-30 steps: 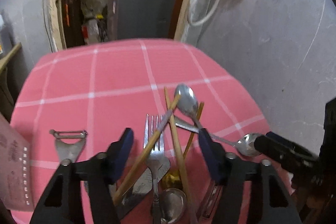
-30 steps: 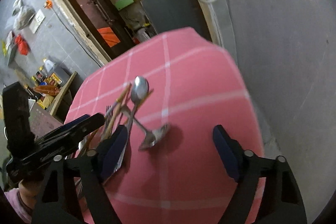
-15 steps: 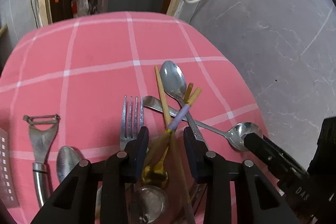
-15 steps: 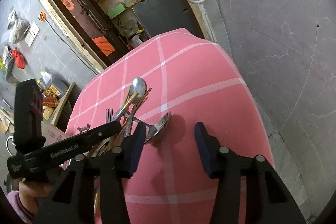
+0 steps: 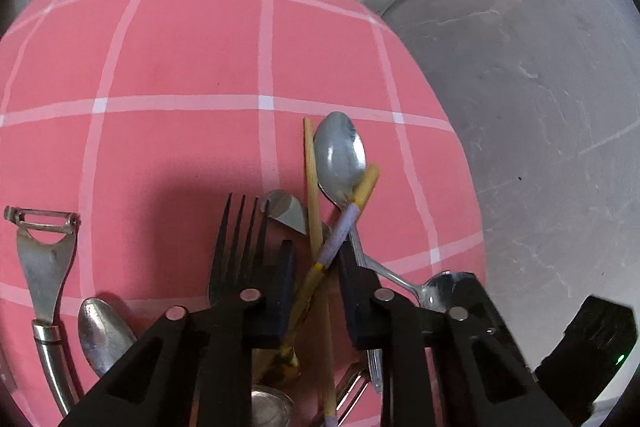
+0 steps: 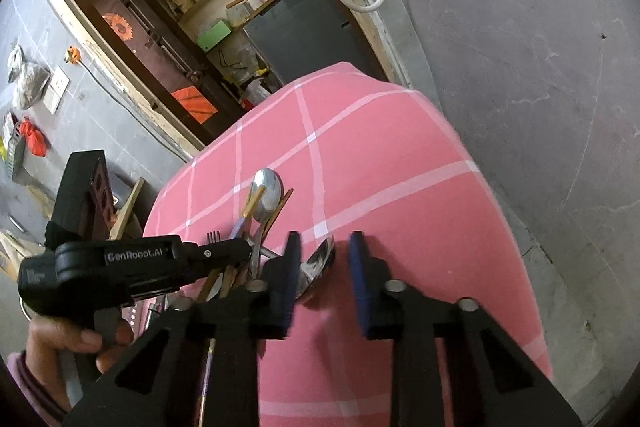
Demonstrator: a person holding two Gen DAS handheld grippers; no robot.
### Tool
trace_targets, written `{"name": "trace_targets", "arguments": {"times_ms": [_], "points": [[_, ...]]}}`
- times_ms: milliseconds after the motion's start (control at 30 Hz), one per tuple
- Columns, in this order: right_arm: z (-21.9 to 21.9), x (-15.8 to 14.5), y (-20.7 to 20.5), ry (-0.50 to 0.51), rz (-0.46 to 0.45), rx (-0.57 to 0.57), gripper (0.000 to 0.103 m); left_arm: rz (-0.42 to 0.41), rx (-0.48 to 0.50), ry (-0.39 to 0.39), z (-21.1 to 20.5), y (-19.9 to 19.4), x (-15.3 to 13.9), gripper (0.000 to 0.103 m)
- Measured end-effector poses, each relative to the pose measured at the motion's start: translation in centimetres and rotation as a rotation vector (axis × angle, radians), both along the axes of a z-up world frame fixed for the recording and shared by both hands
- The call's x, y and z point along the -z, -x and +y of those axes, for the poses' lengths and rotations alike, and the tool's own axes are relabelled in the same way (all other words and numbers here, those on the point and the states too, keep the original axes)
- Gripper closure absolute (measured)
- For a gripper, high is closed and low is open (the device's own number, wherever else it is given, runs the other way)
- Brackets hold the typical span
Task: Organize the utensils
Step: 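Lower the left tool onto the utensil pile and grasp the wooden chopsticks, then lift the chopsticks with the left tool and drop them into the white holder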
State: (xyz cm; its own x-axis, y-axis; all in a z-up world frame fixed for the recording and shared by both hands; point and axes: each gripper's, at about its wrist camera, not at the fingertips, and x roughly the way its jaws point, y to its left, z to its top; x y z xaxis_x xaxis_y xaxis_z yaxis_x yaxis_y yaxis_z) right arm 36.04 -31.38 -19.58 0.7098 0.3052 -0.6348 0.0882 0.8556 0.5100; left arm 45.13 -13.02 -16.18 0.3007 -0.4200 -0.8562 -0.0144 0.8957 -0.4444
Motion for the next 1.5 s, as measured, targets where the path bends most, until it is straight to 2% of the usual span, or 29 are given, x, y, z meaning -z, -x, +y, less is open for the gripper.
{"name": "trace_targets", "arguments": {"times_ms": [100,200,400,500,833,933,1033,1167,1333,1500], "points": [[0.4,-0.1,-0.2,-0.005,0.013,0.005,0.091,0.046,0.009,0.031,-0.2,-0.5,0.4,0.096],[0.5,-0.4,-0.1,0.009,0.018,-0.001,0.096,0.075,0.004,0.079,0.2,-0.5,0.7,0.096],[0.5,-1.9,1.0,0.069,-0.001,-0.006,0.096,0.002,-0.020,0.211,1.0,1.5,0.0,0.096],[0.6,-3.5,2.0,0.121,-0.024,0.006,0.096,-0.095,-0.023,0.233,1.5,3.2,-1.3,0.096],[1.7,-11.7,5.3,0.366,-0.152,0.065,0.096,-0.367,-0.074,0.213,4.9,6.4,-9.5,0.096],[2.8,-14.7,6.2,0.440,-0.203,0.069,0.096,-0.437,-0.096,0.220,7.5,7.2,-11.7,0.096],[4.0,-17.1,7.2,0.467,-0.250,0.059,0.096,-0.478,-0.108,0.206,8.9,7.6,-13.5,0.096],[6.2,-20.0,7.7,0.492,-0.315,0.011,0.096,-0.539,-0.138,0.198,11.5,8.5,-15.7,0.096],[10.9,-23.6,6.7,0.517,-0.388,-0.136,0.096,-0.623,-0.193,0.169,16.1,10.5,-18.5,0.096],[16.2,-25.7,5.3,0.559,-0.454,-0.291,0.096,-0.709,-0.325,0.105,21.8,11.6,-20.9,0.096]]}}
